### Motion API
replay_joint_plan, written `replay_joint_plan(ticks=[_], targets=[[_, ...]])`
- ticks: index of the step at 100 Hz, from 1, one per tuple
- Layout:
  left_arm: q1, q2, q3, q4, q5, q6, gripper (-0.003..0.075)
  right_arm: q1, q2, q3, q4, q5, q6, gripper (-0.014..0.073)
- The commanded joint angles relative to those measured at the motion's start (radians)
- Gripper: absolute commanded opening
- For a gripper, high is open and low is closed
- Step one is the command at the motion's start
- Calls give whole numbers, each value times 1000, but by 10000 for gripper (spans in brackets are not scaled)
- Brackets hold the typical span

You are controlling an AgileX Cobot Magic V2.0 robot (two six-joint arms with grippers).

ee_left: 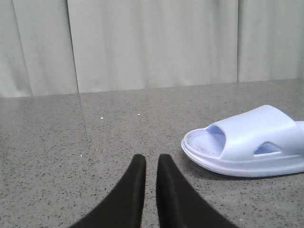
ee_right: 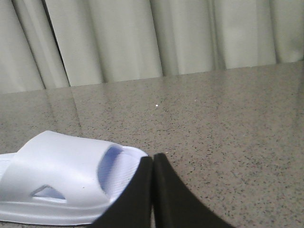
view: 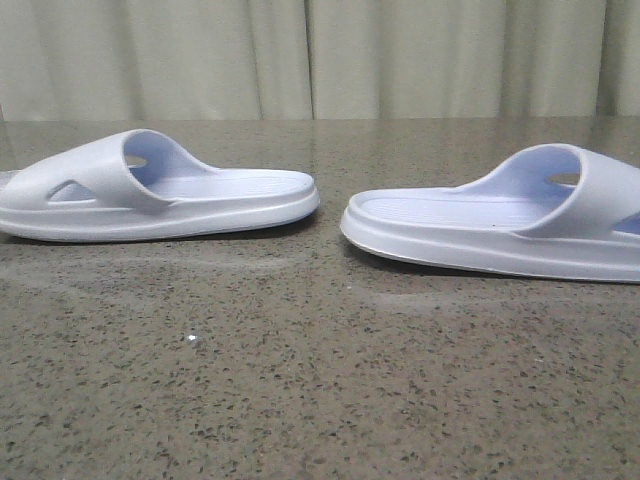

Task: Insert blue slippers together front up
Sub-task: 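Move both grippers down toward the two pale blue slippers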

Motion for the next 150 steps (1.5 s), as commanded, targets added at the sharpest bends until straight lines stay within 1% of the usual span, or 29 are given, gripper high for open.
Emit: replay_joint_plan(ticks=[1,99,132,150], targets=[[1,-29,11,-8,-75,-10,16,-6,-19,21,-2,-84,-8,-107],[1,-29,11,-8,-77,-10,16,-6,-19,21,-8,-84,-10,-107],[1,-29,11,-8,-81,-10,16,-6,-19,21,-8,-134,-10,-107],[1,-29,11,-56,-81,-10,15,-6,-19,21,-8,-140,-10,-107]])
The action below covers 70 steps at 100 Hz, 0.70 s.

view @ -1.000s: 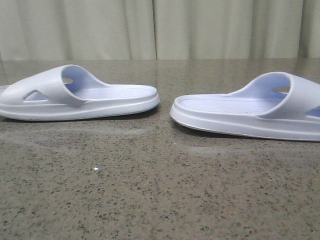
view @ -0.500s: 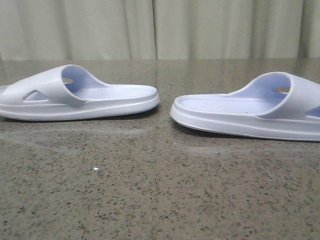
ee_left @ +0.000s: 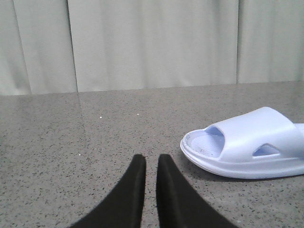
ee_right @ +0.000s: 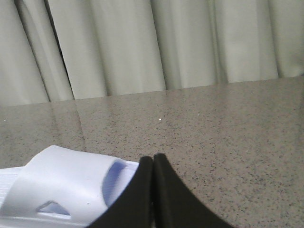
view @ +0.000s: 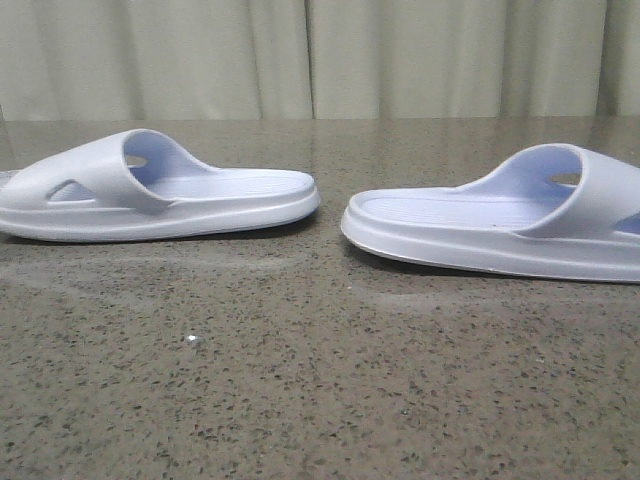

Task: Insert blue slippers together front up

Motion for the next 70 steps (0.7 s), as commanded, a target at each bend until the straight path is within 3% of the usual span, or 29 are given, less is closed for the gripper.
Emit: replay_joint_plan(ticks=[1,15,28,48,70], targets=[[1,-29,11,-41,-81,-10,16,-6,-19,21,-8,-88,-10,-107],[1,-29,4,-162,-96,-10,15,-6,-19,10,-4,-74,-9,-106],[1,-29,-36,-277,-75,-10,15,-6,-19,-63,0,49,-9,-106],[1,23,-188,-403,85,-15,15,-6,2,-220,14,216,-9,-106],[1,233,-402,-571,222,-54,15,-6,126,-418,91,339,-9,-106]])
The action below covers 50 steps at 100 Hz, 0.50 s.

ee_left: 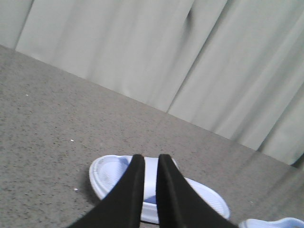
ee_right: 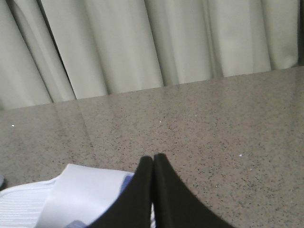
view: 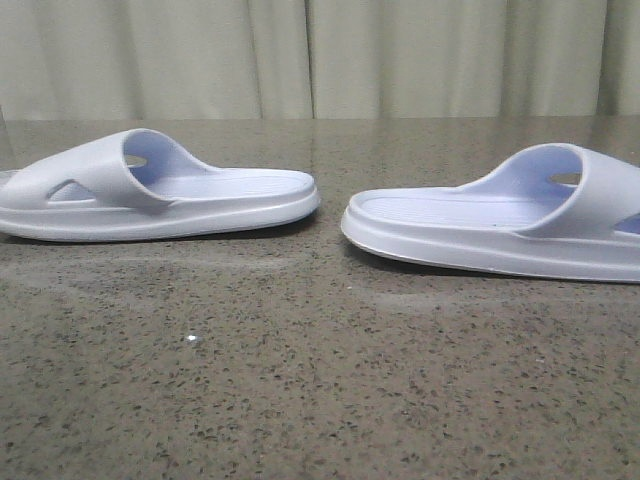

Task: Insert blue slippers together front up

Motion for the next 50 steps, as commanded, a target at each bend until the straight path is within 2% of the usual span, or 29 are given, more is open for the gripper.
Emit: replay_joint_plan(ticks=[1,18,27,39,44,50], targets=[[1,100,-113,-68,-13,-15,15,-6,72,-103,41,-26,-9,-106],[1,254,-231,-109,24,-15,16,-6,197,-230,115,48,-9,-99],[1,293,-240,-125,13,-15,17,-6,237,-251,161,56,-9,-46],[1,322,-238,-125,19,-15,50,-6,263,-251,191,53,-9,100],[1,325,-238,-125,19,-15,95,-6,268,-251,191,50,-9,202],[1,325,-238,-125,15,-15,185,-6,268,-251,191,42,-9,316]])
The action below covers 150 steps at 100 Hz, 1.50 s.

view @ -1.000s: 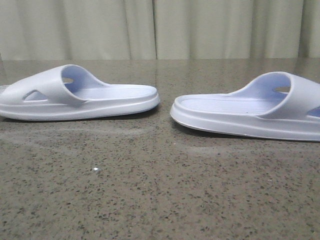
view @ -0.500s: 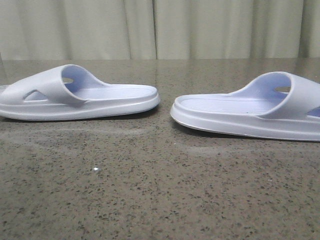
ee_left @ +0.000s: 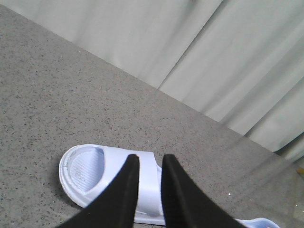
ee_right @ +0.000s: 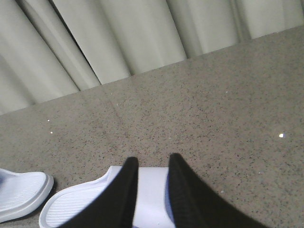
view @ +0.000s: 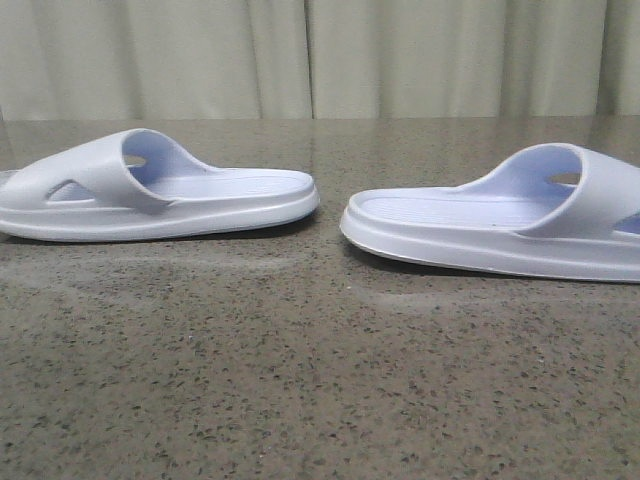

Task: Insert blue slippers together front up

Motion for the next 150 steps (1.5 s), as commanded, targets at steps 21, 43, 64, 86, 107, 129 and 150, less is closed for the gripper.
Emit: replay_joint_plan(ticks=[21,43,64,86,107,129,150], targets=[[1,16,-36,-49,-78,-8,497,-6,20,-36,17,-99,-9,482],[1,76,-34,-65,-88,-36,472,-6,20,-36,17,-110,-9,477],[1,220,-34,-104,-144,-118,472,-6,20,-36,17,-131,-9,477],[1,392,-34,-201,-159,-118,466,-6,20,-36,17,-131,-9,477],[1,528,-34,-248,-161,-118,466,-6,20,-36,25,-133,-9,477],[1,599,-34,-266,-171,-118,466,-6,20,-36,25,-137,-9,477],[1,628,-37,-286,-193,-116,466,-6,20,-36,25,-156,-9,477]])
